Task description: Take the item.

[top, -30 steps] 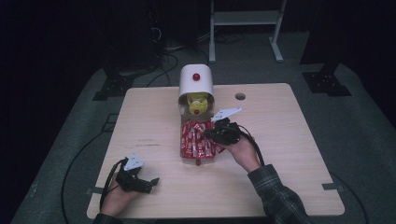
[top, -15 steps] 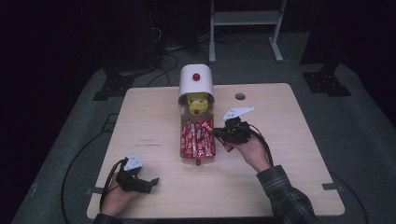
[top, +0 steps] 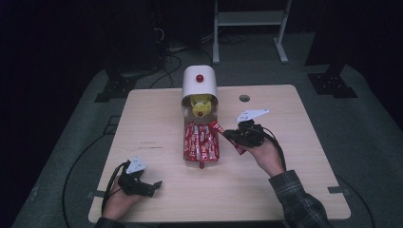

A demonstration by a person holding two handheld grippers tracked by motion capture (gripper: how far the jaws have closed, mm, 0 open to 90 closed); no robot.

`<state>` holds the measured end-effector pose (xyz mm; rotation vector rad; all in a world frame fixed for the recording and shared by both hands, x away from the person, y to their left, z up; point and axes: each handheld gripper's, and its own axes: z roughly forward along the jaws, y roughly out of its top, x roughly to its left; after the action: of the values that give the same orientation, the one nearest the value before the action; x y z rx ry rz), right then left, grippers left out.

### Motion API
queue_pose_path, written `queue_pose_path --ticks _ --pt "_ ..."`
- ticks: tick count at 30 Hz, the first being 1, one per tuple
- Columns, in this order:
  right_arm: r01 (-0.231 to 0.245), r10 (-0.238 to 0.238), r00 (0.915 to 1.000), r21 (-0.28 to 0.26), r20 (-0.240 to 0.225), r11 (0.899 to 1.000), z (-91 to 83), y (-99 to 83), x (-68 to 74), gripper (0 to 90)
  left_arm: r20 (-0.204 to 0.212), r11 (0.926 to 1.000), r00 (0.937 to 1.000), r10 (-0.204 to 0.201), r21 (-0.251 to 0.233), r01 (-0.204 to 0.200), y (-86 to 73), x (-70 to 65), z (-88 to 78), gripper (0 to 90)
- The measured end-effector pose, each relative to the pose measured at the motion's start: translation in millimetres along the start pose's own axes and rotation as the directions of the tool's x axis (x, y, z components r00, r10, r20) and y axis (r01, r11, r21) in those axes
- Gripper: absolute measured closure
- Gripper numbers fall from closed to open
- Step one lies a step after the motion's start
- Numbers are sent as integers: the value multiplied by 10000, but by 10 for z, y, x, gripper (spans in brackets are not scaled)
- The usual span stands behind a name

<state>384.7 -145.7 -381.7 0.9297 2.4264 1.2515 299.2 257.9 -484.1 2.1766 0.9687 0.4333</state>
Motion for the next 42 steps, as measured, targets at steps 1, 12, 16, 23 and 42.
queue_pose_path --ticks 1,12,16,23,42 --pt "-38 38 10000 1 58 10000 -14 -10 -15 848 -2 10000 10000 3 0 -3 0 0 0 0" --pt "-288 291 9988 -87 382 9995 -143 -121 -163 848 1 10000 10000 2 1 -2 0 1 0 0" --pt "-492 499 9976 -151 475 9987 -178 -177 -239 848 0 10000 10000 5 1 -5 0 1 0 0" --pt "-716 717 9948 -29 725 9974 -212 -281 -370 848 9 10000 10000 3 19 -3 0 0 -1 0" --pt "-1173 1105 9883 604 1050 9913 11 -509 -556 846 12 10000 10000 18 49 -18 1 1 -3 0"
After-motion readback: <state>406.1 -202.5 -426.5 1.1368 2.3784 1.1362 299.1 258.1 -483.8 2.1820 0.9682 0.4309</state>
